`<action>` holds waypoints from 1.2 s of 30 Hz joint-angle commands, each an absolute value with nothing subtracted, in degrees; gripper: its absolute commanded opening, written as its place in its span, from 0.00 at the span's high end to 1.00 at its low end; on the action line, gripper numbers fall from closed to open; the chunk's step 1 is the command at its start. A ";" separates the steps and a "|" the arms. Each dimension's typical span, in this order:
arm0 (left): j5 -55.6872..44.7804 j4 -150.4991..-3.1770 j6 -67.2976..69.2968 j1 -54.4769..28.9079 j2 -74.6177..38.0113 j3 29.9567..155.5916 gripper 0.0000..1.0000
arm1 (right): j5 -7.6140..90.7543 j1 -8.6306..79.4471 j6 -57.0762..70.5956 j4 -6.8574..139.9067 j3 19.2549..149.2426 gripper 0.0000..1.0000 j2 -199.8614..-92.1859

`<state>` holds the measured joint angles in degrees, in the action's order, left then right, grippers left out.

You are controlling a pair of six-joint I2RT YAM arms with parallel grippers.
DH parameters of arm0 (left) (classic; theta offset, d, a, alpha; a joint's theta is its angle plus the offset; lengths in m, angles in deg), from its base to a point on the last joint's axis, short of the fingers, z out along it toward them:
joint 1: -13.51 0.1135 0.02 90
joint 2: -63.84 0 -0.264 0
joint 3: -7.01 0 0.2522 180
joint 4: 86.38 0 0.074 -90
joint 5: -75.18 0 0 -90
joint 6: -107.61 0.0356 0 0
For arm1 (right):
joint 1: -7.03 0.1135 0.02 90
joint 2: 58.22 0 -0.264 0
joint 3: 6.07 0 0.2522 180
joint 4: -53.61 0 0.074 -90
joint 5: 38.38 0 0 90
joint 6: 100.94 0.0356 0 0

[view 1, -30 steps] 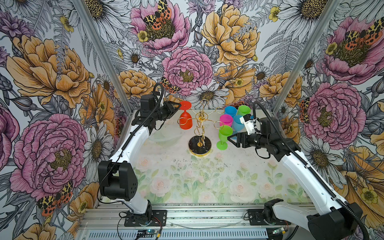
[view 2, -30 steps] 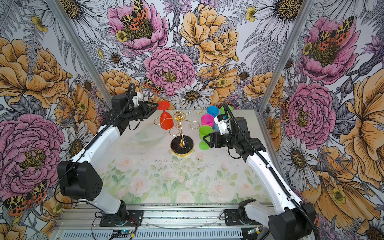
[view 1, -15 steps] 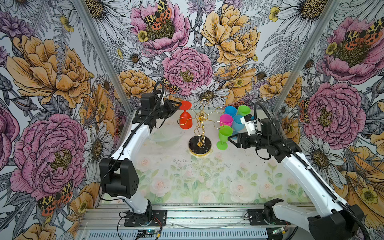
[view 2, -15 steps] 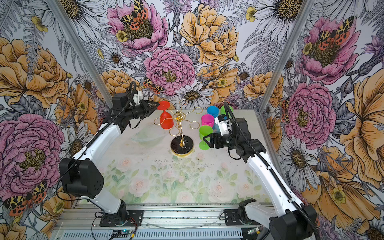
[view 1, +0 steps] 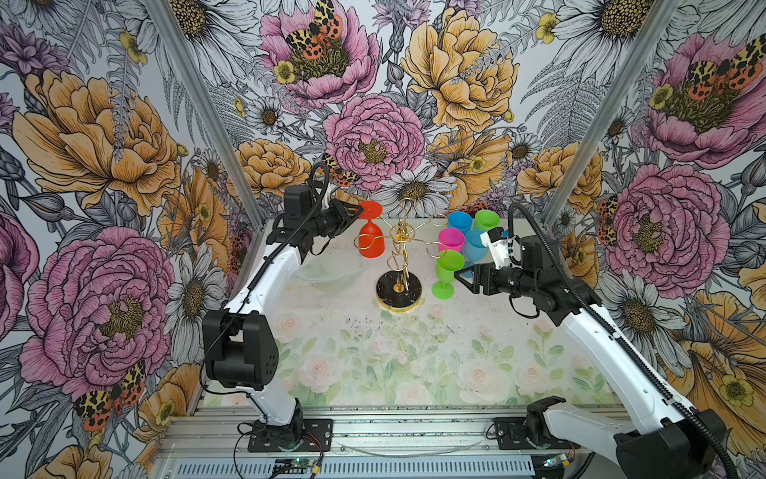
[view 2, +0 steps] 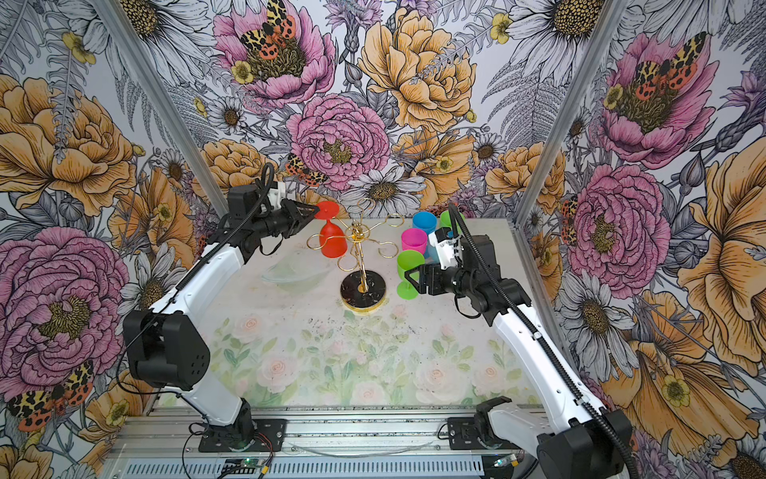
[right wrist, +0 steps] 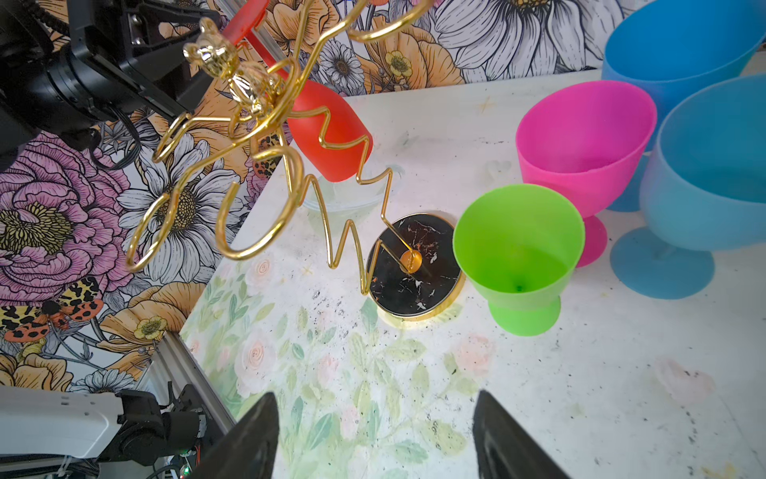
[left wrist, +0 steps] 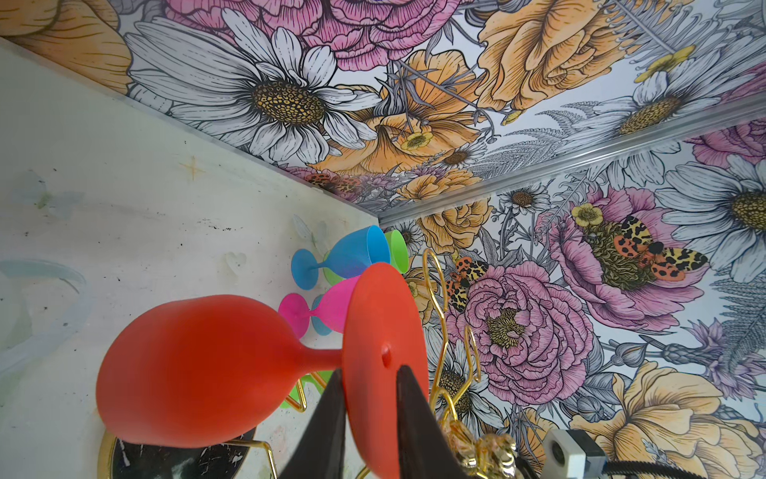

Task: Take the wine glass off the wine glass rack
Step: 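Move the left gripper to the red glass hanging on the rack, then close the left gripper on the red glass base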

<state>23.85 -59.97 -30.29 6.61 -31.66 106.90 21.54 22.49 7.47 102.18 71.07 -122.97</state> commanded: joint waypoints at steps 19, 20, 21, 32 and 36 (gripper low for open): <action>26.58 -60.14 -32.20 6.56 -31.21 108.64 0.95 | 21.47 22.99 8.60 99.72 70.19 0.25 -121.46; 26.75 -60.15 -32.37 6.54 -31.14 108.74 0.96 | 21.48 23.02 8.57 99.72 70.18 0.25 -121.44; 26.86 -60.21 -32.64 6.61 -30.91 108.76 0.97 | 21.47 22.97 8.62 99.68 70.19 0.25 -121.42; 29.94 -63.99 -38.49 6.47 -29.69 108.53 1.00 | 20.98 23.05 9.07 99.02 70.19 0.25 -121.50; 30.11 -65.22 -40.09 6.43 -28.54 108.13 1.00 | 20.82 23.10 9.10 98.84 70.19 0.25 -121.57</action>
